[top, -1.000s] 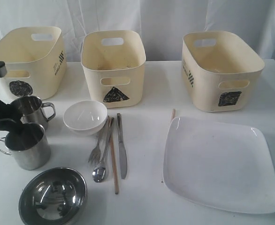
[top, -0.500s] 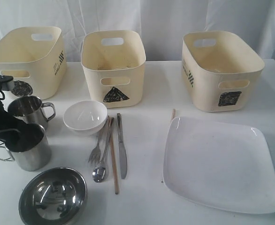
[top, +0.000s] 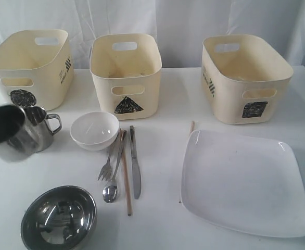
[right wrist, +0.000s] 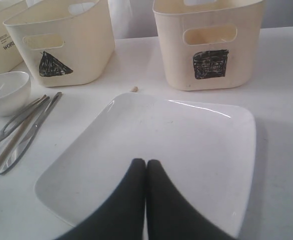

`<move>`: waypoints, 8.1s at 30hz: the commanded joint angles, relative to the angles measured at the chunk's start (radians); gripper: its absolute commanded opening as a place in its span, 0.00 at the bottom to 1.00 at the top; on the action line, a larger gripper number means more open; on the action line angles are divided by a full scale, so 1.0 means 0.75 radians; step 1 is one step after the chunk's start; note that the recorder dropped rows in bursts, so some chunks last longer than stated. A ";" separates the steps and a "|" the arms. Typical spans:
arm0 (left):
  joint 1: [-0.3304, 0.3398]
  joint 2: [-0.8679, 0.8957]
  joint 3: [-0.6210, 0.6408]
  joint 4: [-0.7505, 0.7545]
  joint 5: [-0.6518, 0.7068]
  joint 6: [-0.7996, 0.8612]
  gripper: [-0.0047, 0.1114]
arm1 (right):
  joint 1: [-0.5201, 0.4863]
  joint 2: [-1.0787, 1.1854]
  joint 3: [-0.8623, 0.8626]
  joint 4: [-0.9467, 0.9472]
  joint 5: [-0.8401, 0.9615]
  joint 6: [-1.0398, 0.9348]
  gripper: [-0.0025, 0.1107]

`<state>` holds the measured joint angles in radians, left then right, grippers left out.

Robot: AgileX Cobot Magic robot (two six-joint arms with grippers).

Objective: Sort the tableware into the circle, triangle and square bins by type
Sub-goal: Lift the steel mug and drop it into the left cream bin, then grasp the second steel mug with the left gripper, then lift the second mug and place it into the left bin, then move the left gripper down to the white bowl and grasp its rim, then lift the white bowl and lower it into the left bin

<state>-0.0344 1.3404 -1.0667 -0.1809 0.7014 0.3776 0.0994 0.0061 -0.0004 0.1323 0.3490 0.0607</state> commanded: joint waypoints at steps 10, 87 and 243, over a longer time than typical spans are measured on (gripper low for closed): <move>0.059 0.478 -0.718 0.311 -0.387 -0.235 0.04 | -0.011 -0.008 0.001 -0.001 -0.002 0.002 0.02; 0.107 0.237 -0.304 -0.278 -0.419 0.099 0.04 | -0.011 -0.008 0.001 -0.001 -0.002 -0.036 0.02; 0.001 0.622 -0.921 0.321 -0.283 -0.503 0.47 | -0.011 -0.008 0.001 -0.001 0.004 -0.051 0.02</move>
<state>-0.0328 1.8741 -1.7550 0.0709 0.3789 0.0000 0.0994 0.0061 -0.0004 0.1323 0.3571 0.0336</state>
